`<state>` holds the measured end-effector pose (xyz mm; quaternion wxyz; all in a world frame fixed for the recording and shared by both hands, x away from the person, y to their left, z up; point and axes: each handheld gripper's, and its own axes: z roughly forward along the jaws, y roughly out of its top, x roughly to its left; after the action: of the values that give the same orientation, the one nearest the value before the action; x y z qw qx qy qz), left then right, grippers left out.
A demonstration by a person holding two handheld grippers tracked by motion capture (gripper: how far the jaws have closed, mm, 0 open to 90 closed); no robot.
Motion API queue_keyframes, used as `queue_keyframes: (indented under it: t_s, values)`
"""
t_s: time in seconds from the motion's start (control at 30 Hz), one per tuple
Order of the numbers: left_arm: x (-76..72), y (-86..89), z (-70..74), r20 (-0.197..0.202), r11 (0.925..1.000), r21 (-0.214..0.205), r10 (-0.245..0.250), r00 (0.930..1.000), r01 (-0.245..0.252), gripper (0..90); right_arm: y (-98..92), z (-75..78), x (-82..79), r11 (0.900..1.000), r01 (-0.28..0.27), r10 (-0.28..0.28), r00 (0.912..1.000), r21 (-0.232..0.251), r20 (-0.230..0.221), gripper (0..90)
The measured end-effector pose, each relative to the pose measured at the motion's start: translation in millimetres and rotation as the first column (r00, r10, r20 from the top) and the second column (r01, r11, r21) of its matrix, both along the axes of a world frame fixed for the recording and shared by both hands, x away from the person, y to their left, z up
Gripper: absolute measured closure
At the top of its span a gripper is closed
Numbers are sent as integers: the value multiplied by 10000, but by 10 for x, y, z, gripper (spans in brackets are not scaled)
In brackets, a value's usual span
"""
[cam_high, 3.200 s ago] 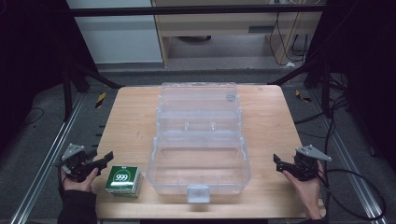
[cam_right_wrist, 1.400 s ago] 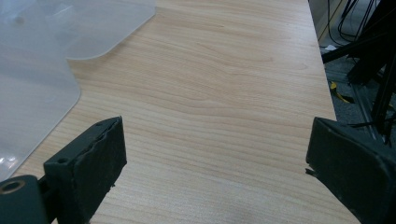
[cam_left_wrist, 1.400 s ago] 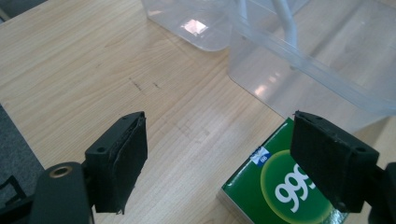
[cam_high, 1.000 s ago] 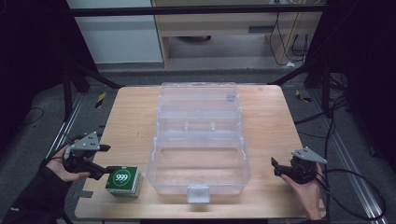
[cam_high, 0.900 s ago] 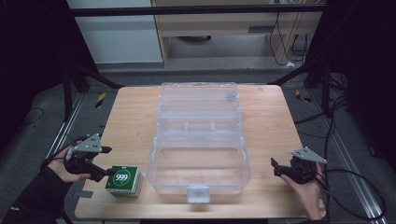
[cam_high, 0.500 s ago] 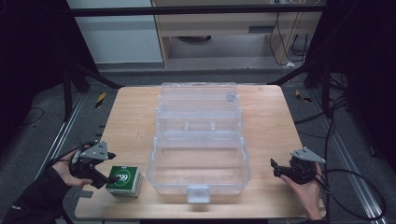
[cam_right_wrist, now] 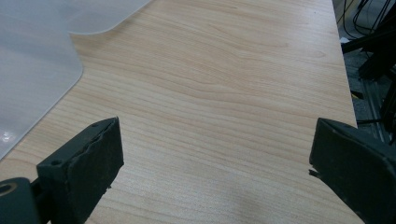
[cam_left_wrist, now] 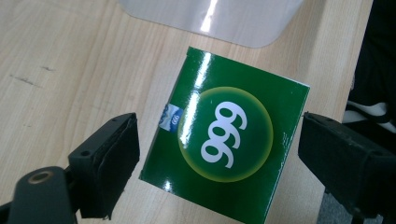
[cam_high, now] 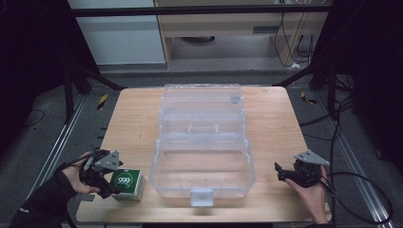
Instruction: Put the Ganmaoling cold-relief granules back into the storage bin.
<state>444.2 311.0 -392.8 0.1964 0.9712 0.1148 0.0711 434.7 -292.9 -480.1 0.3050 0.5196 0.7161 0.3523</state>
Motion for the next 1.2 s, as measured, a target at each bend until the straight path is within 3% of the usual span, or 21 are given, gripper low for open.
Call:
queue_keyframes:
  t_s: [0.13, 0.3, 0.8, 1.2]
  values:
    - [2, -13, -17, -5, 9999, -33, -138, 9999, 138, 101, 5, -6, 2, 10000, 16, -16, 10000, -14, -56, 27]
    - [5, -57, -73, -228, 9988, 213, -447, 9987, 452, 84, 8, -12, 6, 10000, -30, 29, 9999, -79, -116, 20]
    - [81, -135, -199, -420, 9962, 426, -747, 9963, 765, 52, 31, -38, 17, 9990, -171, 160, 9995, -411, -257, 8]
    - [141, -185, -378, -771, 9908, 923, -922, 9927, 992, 35, 44, -50, 21, 9986, -219, 203, 9993, -476, -327, 8]
